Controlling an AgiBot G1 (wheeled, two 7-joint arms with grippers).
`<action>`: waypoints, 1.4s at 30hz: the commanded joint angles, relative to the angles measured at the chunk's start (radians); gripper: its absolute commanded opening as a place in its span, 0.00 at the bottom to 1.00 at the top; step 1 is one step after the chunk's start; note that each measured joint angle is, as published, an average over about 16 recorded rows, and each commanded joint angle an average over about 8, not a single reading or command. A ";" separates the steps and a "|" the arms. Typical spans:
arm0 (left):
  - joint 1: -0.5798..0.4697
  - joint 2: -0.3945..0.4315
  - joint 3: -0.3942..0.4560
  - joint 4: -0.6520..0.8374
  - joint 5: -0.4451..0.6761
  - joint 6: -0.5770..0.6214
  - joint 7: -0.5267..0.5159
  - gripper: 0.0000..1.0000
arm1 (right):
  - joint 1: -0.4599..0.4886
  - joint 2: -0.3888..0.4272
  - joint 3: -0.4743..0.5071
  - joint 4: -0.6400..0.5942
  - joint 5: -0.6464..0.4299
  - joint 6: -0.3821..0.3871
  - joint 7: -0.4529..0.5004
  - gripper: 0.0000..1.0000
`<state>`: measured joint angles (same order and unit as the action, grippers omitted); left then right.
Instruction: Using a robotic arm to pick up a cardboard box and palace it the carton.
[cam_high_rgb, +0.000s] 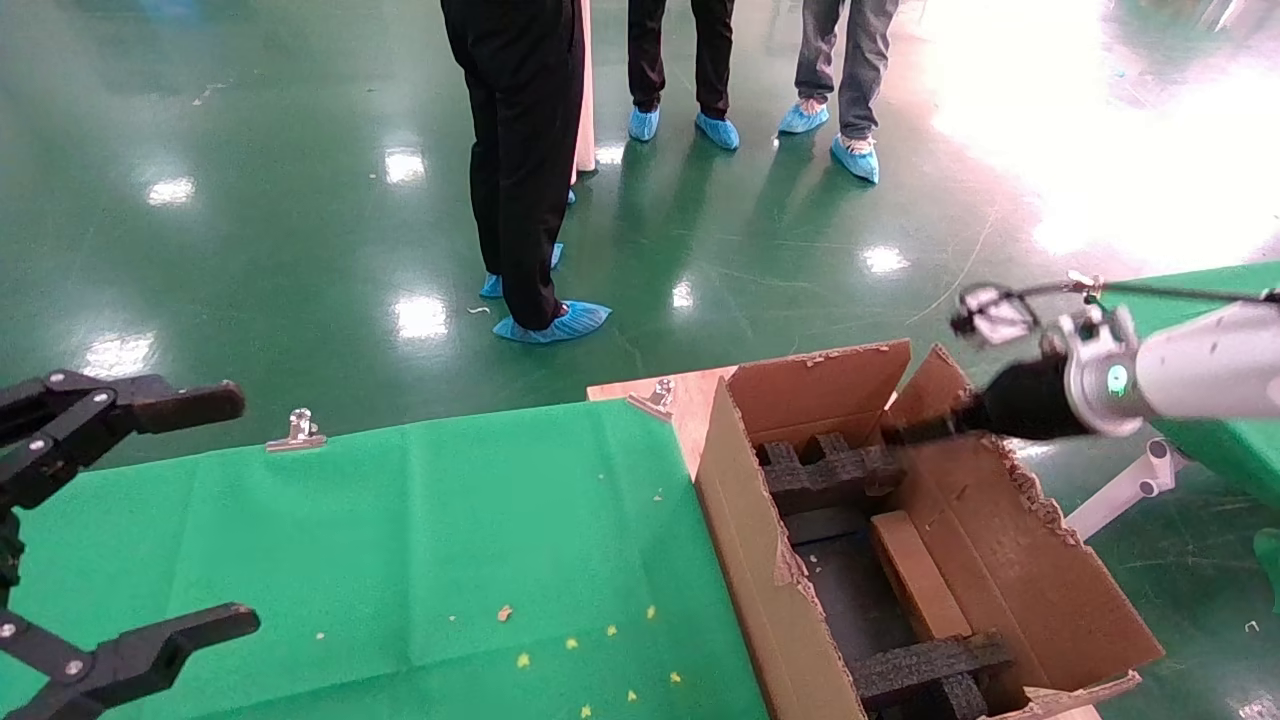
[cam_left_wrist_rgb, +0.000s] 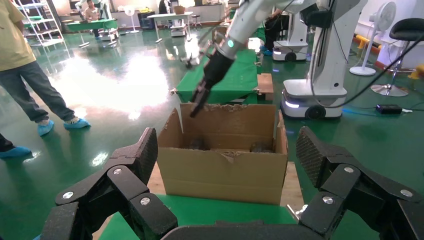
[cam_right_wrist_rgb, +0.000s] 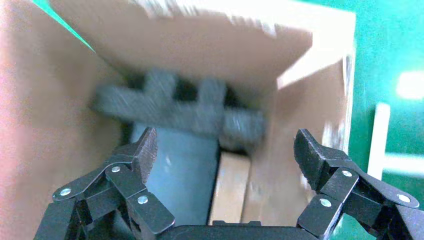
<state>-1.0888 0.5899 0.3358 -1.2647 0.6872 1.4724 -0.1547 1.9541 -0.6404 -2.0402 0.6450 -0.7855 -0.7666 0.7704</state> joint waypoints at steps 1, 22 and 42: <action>0.000 0.000 0.000 0.000 0.000 0.000 0.000 1.00 | 0.036 0.009 0.007 0.031 -0.007 0.008 -0.009 1.00; 0.000 0.000 0.000 0.000 -0.001 -0.001 0.000 1.00 | 0.127 0.187 0.192 0.436 0.216 -0.184 -0.273 1.00; 0.000 0.000 0.000 0.001 -0.001 -0.001 0.000 1.00 | -0.079 0.153 0.506 0.470 0.184 -0.292 -0.332 1.00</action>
<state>-1.0889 0.5897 0.3362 -1.2642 0.6864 1.4718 -0.1543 1.8763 -0.4871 -1.5355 1.1148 -0.6014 -1.0587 0.4389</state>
